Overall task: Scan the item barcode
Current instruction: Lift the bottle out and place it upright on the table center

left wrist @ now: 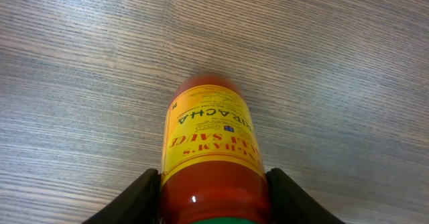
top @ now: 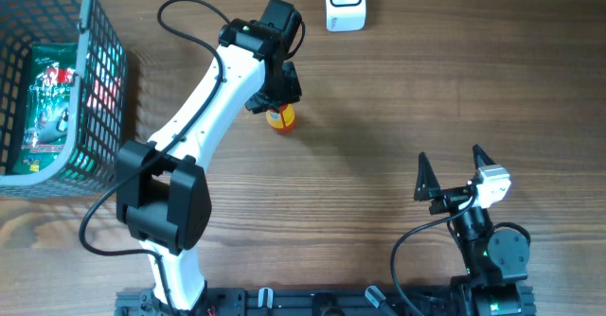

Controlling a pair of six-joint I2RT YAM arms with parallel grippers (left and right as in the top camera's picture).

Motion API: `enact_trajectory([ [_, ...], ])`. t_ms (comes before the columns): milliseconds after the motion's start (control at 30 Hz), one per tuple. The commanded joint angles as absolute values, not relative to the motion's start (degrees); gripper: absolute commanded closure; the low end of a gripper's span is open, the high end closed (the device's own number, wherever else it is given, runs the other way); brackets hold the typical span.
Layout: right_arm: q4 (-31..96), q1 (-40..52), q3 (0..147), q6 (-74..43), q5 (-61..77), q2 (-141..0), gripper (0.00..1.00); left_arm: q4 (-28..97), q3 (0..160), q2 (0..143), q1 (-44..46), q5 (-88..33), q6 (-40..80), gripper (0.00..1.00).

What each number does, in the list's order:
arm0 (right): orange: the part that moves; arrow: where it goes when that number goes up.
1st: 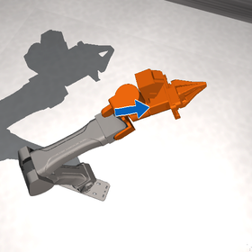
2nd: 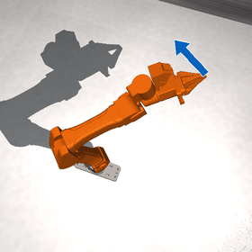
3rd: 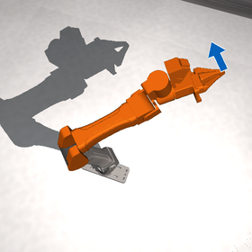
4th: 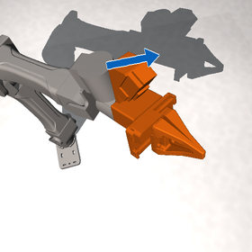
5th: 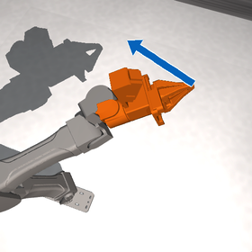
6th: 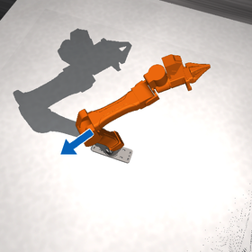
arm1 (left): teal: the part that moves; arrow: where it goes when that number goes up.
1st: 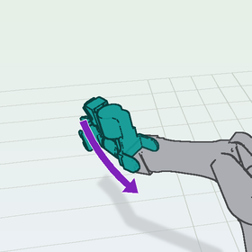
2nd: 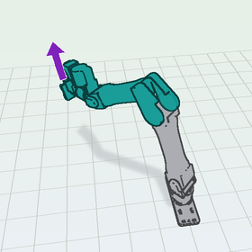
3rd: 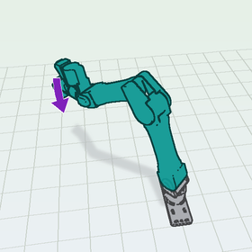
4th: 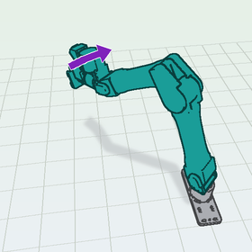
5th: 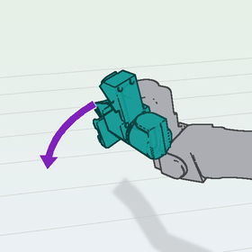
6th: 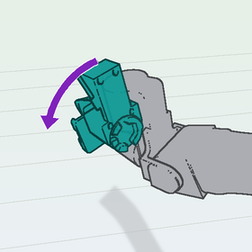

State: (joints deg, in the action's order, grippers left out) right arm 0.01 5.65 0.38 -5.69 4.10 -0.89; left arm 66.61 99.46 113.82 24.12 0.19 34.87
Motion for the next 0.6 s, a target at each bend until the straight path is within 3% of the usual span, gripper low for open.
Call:
enact_trajectory([
  [0, -0.2, 5.8, 0.3, -4.9, 5.0, -0.3, 0.0, 67.2, 99.3, 114.0, 24.3, 1.2, 35.4, 0.3],
  [67, -0.2, 5.8, 0.3, -4.9, 5.0, -0.3, 0.0, 67.5, 99.3, 114.0, 24.3, 1.2, 35.5, 0.06],
  [100, -0.2, 5.8, 0.3, -4.8, 5.0, -0.3, 0.0, 67.8, 99.4, 113.8, 24.3, 1.0, 35.6, 0.0],
  [300, -0.2, 5.8, 0.3, -4.8, 5.0, -0.3, 0.0, 72.5, 107.0, 107.2, 23.6, 2.0, 36.3, 0.0],
  [567, -0.2, 5.8, 0.3, -4.9, 5.0, -0.3, 0.01, 73.9, 118.5, 92.2, 16.7, 15.8, 36.3, 0.0],
])
